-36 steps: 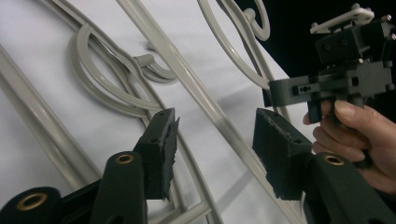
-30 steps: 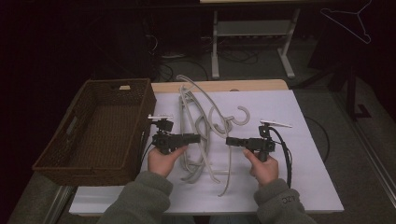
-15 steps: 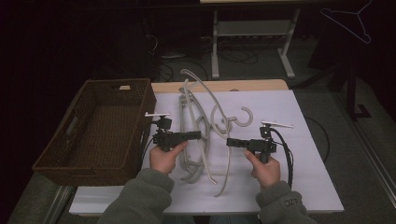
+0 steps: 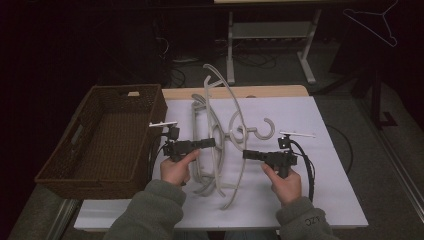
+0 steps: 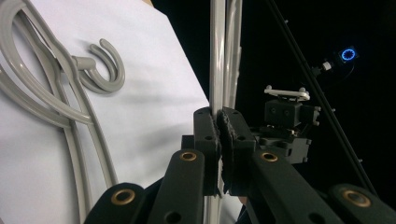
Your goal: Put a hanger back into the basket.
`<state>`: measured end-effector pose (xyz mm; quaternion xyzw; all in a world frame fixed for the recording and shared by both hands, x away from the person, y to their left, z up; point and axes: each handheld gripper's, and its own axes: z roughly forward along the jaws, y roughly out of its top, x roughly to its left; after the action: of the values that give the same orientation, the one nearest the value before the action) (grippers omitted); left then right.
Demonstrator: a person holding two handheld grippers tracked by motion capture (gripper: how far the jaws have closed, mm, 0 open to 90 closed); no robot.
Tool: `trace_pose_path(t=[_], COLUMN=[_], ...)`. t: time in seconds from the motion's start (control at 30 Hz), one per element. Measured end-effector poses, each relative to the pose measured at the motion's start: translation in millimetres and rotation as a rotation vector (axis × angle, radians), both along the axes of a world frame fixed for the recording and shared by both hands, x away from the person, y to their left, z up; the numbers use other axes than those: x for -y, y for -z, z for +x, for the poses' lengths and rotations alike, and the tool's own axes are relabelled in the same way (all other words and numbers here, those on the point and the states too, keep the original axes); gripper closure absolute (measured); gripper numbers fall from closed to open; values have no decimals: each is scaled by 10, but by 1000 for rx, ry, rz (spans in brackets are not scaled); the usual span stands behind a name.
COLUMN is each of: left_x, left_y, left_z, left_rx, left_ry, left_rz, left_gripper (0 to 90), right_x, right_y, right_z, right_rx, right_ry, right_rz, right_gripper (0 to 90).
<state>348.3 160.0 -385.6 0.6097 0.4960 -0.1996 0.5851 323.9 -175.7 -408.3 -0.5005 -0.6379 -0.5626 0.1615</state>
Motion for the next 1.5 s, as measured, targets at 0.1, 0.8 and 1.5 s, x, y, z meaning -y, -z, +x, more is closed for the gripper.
trace_pose_path(t=[0.1, 0.8, 1.5], left_x=[-23, -401, -1041], left_y=[-15, -487, -940], left_z=[-2, -19, -78], left_rx=[-5, 63, 127], left_ry=[-8, -81, -137], left_rz=[-3, -6, 35], left_gripper=[860, 860, 859], right_x=[37, 503, 706], right_y=[-37, -120, -114], right_z=[-31, -247, -324], right_rx=[15, 147, 269], right_ry=[5, 64, 132], right_rz=[16, -224, -405], right_gripper=[700, 441, 304])
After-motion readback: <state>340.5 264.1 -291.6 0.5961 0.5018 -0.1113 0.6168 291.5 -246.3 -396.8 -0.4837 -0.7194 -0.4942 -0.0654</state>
